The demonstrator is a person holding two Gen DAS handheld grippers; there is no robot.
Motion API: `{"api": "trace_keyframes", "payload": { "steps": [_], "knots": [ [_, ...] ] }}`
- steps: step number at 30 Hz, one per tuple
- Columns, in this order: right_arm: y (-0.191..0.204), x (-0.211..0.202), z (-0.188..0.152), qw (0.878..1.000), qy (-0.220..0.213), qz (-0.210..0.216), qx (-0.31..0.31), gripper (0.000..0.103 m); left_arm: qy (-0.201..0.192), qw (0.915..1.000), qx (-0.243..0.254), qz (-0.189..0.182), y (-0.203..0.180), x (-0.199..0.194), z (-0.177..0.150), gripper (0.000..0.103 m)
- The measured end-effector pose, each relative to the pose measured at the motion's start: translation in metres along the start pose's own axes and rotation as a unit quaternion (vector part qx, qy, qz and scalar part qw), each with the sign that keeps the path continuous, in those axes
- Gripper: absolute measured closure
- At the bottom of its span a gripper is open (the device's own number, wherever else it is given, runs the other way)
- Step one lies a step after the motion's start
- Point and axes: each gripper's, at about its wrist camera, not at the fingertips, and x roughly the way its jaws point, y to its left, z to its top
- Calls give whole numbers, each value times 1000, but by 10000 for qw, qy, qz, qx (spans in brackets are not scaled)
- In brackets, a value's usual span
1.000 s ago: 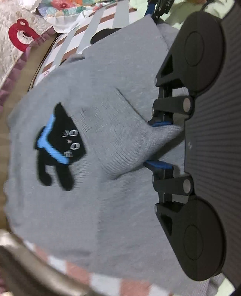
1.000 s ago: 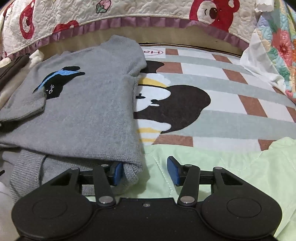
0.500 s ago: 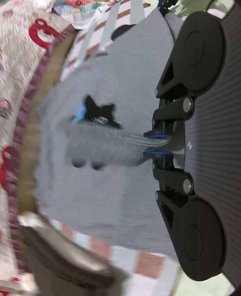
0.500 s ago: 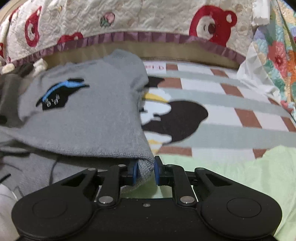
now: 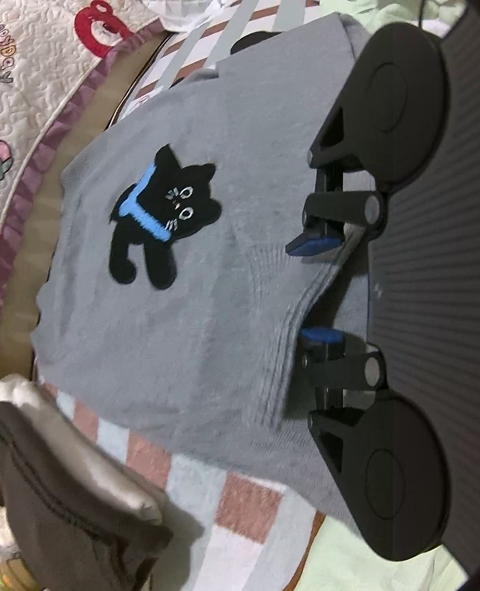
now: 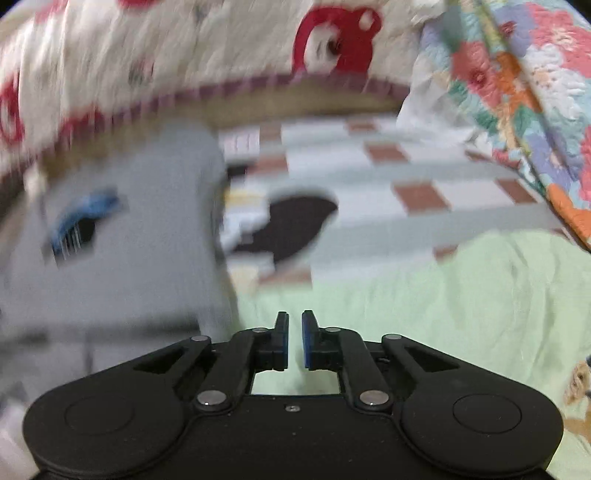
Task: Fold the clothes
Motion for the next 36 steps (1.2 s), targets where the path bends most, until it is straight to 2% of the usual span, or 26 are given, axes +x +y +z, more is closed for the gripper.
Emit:
{"api": "trace_keyframes", "payload": {
  "steps": [3,6,8,9,15,17,19,22,24,25,29,30,31,33,36],
  "knots": [
    [10,19,34,9985,-3,544,-4,74,16,10000,8,2,0,2,0,62],
    [29,58,69,9946,194,994,-215,71,67,10000,-52,29,3,3,0,62],
    [43,86,87,9927,378,1101,-326,66,92,9999,-120,52,6,4,1,62],
    [48,101,94,9914,514,1143,-375,57,104,9998,-128,72,7,5,1,62],
    [59,175,101,9908,1031,876,-27,40,195,9996,-158,96,10,10,0,62],
    [56,201,98,9888,1197,889,60,40,215,9996,-128,100,9,12,0,62],
    [56,203,99,9899,949,1051,61,80,238,9996,-104,93,9,13,0,62],
    [51,176,98,9944,254,1023,-10,82,284,9996,-67,68,8,14,-1,62],
    [48,176,92,9954,168,908,-269,83,312,9995,-34,38,7,14,-2,62],
    [45,182,91,9957,232,871,-202,85,325,9995,-5,20,5,14,-2,62],
    [38,195,90,9962,419,765,33,80,358,9993,64,102,5,16,-2,62],
    [39,192,91,9964,423,733,-8,76,355,9993,17,117,7,16,-2,62],
    [40,189,91,9966,426,702,-50,67,330,9994,-41,133,9,15,-1,62],
    [41,183,90,9966,425,686,-156,58,266,9994,-144,177,15,13,2,62],
    [35,179,85,9961,507,677,-255,51,182,9993,-195,258,20,10,7,62]
  ]
}}
